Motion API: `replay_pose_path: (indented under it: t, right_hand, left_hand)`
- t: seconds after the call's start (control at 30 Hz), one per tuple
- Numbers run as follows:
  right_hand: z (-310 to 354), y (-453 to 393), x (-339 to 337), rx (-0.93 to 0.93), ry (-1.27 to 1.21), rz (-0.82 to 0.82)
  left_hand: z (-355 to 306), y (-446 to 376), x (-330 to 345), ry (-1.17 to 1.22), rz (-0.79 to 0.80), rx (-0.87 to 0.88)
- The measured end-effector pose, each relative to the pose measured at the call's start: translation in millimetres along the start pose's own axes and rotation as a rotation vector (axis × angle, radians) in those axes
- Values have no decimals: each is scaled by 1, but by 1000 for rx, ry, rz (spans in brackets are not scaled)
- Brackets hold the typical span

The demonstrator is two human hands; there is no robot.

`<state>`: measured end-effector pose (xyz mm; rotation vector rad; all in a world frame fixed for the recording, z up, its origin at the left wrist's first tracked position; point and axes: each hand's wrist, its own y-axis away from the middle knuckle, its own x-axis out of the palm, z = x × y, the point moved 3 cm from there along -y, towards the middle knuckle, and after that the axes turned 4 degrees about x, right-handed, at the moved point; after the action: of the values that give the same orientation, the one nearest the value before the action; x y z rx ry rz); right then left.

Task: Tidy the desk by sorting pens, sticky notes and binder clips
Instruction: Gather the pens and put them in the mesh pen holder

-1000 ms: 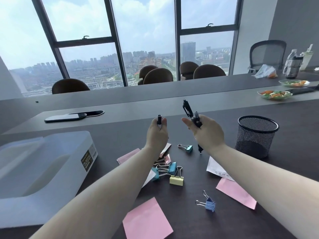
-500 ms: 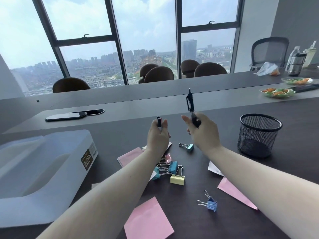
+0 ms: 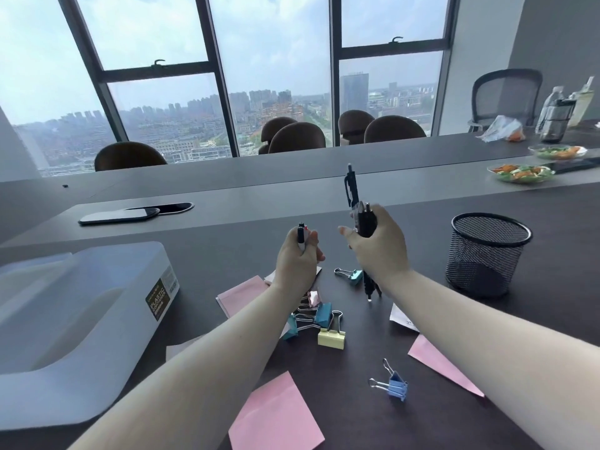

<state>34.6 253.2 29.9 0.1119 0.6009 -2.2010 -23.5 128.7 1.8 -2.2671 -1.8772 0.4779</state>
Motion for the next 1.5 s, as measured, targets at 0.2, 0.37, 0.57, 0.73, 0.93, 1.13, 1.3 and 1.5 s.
replay_pose_path:
  t: [0.2, 0.37, 0.57, 0.73, 0.93, 1.13, 1.3, 1.5]
  right_hand:
    - [-16, 9, -1, 50, -74, -2]
    - [-4, 8, -2, 22, -190, -23]
    - [-15, 9, -2, -13, -88, -80]
    - [-27, 15, 4, -26, 36, -70]
    - [-23, 7, -4, 2, -7, -131]
    - [8, -36, -53, 35, -289, -194]
    - [16, -69, -112, 44, -340, -273]
    - [-5, -79, -157, 97, -185, -321]
  left_hand:
    - [1, 2, -1, -40, 11, 2]
    - [1, 1, 0, -14, -11, 15]
    - [4, 2, 2, -1, -26, 47]
    - [8, 1, 4, -86, 11, 53]
    - [10, -5, 6, -11, -46, 10]
    - [-43, -27, 32, 98, -21, 49]
    - [-105, -36, 100, 204, 130, 26]
    - [-131, -32, 179, 242, 263, -19]
